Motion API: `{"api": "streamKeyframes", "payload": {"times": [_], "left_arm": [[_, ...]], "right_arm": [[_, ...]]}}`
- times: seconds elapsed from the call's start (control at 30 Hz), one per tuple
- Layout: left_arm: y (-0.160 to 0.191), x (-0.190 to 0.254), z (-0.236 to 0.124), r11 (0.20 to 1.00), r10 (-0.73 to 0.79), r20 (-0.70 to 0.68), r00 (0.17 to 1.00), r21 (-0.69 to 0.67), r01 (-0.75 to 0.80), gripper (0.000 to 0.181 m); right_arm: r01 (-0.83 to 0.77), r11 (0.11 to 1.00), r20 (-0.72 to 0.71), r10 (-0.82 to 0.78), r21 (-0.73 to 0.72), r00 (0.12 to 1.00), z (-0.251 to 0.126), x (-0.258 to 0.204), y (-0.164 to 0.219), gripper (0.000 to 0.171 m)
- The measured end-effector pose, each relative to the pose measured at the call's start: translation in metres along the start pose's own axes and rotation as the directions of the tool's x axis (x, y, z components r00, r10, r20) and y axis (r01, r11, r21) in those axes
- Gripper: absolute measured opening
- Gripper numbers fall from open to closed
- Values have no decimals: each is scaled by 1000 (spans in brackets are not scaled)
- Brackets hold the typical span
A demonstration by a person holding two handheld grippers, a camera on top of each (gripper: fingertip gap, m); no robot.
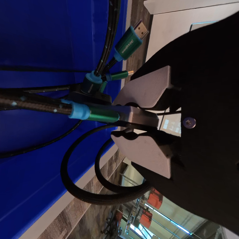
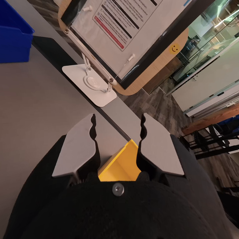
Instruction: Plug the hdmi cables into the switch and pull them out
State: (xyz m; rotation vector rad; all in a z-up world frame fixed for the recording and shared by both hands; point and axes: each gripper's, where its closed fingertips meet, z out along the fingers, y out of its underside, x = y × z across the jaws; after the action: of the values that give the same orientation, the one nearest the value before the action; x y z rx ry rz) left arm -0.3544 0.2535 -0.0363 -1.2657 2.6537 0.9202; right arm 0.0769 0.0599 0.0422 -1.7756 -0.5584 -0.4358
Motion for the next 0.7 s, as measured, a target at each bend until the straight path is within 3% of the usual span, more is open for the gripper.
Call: {"api": "streamKeyframes", "payload": {"times": [0.3, 0.53, 0.7], "left_arm": [[8, 8, -22, 990, -85, -77, 993, -116, 75, 28], [28, 2, -79, 960, -232, -50, 971, -174, 220, 27], [31, -13, -132, 944, -288, 42, 957, -155, 291, 27]], "right_arm": [[-25, 999, 77, 22, 30, 997, 4, -14, -5, 64], [-33, 997, 119, 25, 64, 993, 2, -23, -14, 62], [-54, 995, 134, 42, 86, 990, -1, -24, -19, 62]]}}
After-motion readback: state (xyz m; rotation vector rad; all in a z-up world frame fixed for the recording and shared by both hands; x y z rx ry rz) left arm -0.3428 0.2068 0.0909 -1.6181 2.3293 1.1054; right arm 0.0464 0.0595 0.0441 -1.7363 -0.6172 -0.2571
